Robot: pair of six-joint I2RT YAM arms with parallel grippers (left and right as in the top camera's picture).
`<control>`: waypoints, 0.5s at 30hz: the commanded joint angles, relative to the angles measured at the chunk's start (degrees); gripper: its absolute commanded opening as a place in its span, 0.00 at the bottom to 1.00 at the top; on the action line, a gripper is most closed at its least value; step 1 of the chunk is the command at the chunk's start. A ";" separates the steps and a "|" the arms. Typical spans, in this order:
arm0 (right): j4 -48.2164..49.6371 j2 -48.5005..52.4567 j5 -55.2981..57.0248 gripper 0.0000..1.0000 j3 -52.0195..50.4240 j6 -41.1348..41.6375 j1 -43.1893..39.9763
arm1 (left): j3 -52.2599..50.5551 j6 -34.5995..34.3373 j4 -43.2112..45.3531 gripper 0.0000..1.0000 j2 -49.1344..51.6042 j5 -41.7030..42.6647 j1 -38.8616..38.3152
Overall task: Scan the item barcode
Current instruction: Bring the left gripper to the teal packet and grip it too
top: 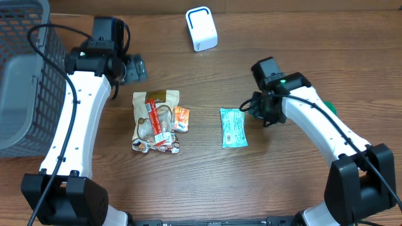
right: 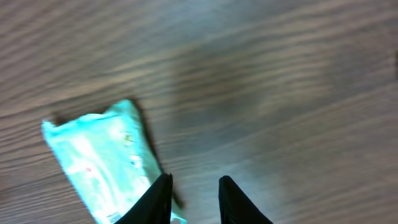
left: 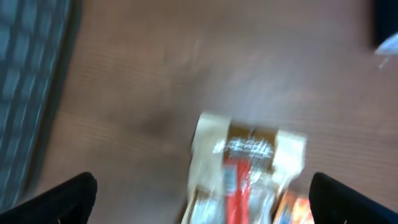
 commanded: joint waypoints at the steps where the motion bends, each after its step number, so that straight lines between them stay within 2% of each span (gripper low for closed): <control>1: -0.81 -0.66 -1.73 0.25 -1.03 0.00 -0.17 | 0.79 -0.79 2.51 1.00 -0.79 -0.76 -0.37; 3: -0.59 -0.66 -3.26 0.25 -2.54 0.00 -0.15 | 0.79 -1.55 3.17 1.00 -0.79 2.01 -0.52; 5: 0.68 -0.66 -4.74 0.25 -4.52 -0.02 0.13 | 0.79 -1.46 2.64 1.00 -0.81 8.96 -0.55; 6: 1.88 -0.63 -5.38 0.25 -5.86 0.02 0.31 | 0.76 -1.49 2.36 0.81 -0.70 13.31 -0.55; 8: 4.68 -0.63 -6.32 0.25 -8.46 0.04 0.68 | 0.68 -1.88 1.22 0.25 -0.26 21.44 -0.81; 9: 6.12 -0.63 -7.15 0.25 -9.68 0.04 0.76 | 0.46 -2.36 0.55 0.12 0.11 25.14 -1.27; 11: 9.42 -0.63 -9.86 0.25 -12.26 0.02 0.87 | -0.42 -2.54 -0.46 0.04 0.76 27.76 -2.73; 15: 14.91 -0.63 -16.90 0.25 -16.39 0.02 0.96 | -4.02 -2.51 0.59 0.05 2.27 27.52 -7.74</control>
